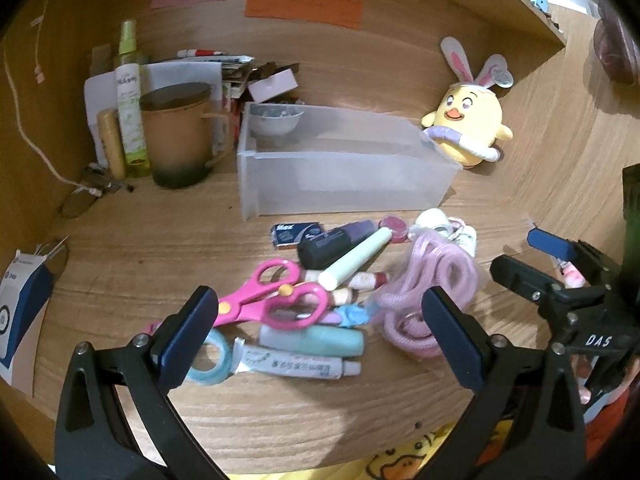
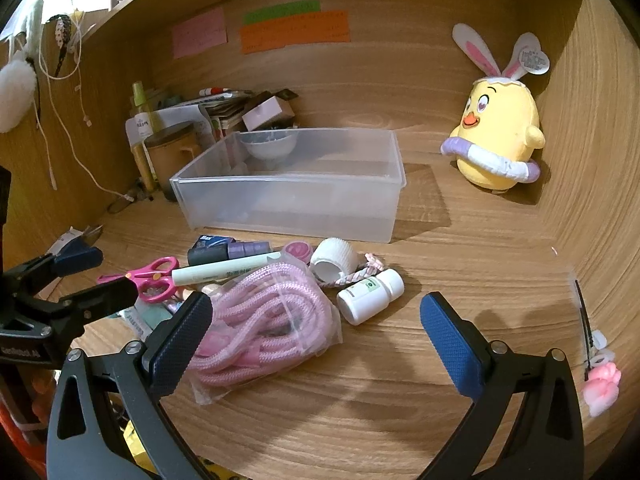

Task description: Organize objects

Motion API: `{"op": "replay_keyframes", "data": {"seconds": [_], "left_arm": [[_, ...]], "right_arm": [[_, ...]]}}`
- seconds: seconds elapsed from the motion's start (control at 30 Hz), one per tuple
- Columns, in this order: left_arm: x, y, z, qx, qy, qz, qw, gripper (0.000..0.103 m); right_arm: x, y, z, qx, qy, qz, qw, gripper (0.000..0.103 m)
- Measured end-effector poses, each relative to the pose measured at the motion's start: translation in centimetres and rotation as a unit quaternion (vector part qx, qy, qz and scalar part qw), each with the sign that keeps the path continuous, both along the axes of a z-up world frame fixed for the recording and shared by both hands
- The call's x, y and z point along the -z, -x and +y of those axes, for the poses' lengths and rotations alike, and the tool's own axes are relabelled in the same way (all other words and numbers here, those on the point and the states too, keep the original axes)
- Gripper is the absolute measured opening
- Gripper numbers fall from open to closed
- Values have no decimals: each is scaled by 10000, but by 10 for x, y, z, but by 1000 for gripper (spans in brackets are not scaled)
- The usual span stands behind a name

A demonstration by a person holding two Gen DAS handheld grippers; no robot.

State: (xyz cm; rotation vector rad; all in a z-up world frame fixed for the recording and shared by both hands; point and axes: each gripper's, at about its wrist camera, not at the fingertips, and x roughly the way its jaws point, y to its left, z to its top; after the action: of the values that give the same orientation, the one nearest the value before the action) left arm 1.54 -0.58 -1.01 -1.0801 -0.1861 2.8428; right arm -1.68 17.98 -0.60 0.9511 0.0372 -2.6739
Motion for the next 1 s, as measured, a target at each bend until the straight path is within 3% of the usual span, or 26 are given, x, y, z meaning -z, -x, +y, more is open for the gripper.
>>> {"op": "replay_keyframes", "data": {"seconds": [0.13,0.2,0.27,0.37,0.57,0.77,1.0], "left_arm": [[11,-11,-14,-201,-84,-126,9997,102],[20,-15,-18,-224,-144,-298,9992,89],[32,-17,-24,-267,-170,-536,9981,82],[34,-29,-29,-468,105,-459,9978,82],[39,-35,-50,-832,-18,-478,9954,82],[49,-20,-64,-1014,-83,-615,9929,77],[49,-1,-59,-829,43,-542,9951,48]], "right_arm": [[6,-1,-7,-192,-113,-213,9995,103],[14,-2,-12,-240,-246,-300,9990,103],[22,-4,-15,-283,-336,-426,9981,103],[29,-5,-19,-353,-298,-598,9971,103],[28,-5,-29,-392,-165,-655,9969,103],[35,15,-34,45,39,-954,9954,103],[42,24,-43,-112,-97,-1146,9933,103]]}}
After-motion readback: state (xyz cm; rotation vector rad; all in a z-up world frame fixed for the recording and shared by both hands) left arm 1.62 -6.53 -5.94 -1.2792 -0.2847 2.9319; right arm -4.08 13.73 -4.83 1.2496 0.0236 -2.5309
